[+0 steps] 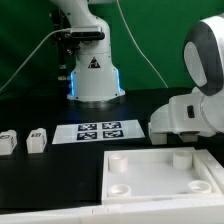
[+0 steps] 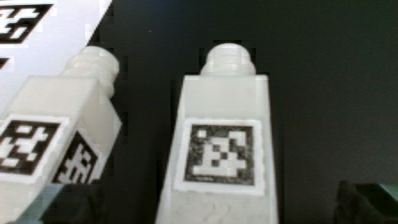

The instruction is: Assemble one leg

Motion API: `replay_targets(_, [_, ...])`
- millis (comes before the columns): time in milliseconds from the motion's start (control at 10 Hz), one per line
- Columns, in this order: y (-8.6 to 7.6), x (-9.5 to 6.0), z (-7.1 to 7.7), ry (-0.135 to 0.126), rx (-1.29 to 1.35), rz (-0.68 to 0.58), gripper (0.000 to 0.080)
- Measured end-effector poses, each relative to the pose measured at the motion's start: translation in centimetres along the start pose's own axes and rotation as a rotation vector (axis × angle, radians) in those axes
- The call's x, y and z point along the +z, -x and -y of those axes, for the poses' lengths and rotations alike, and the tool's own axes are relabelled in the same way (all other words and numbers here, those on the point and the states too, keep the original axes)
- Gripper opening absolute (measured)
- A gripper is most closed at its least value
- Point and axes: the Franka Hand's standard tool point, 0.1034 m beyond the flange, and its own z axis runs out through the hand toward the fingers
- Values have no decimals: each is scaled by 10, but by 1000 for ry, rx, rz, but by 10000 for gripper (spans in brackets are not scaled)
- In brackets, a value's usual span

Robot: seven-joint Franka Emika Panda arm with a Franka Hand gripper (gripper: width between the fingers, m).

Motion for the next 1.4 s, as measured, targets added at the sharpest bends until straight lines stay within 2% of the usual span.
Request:
replay_targets(400, [3, 9, 1, 8, -1, 17, 649])
replay_targets(600, [3, 9, 1, 8, -1, 17, 649])
replay_targets(800, [3, 9, 1, 8, -1, 17, 386])
replay_targets(900, [3, 9, 1, 8, -1, 17, 386])
replay_targets(1000, [3, 9, 1, 8, -1, 17, 294])
replay_targets(1400, [3, 9, 1, 8, -1, 17, 294])
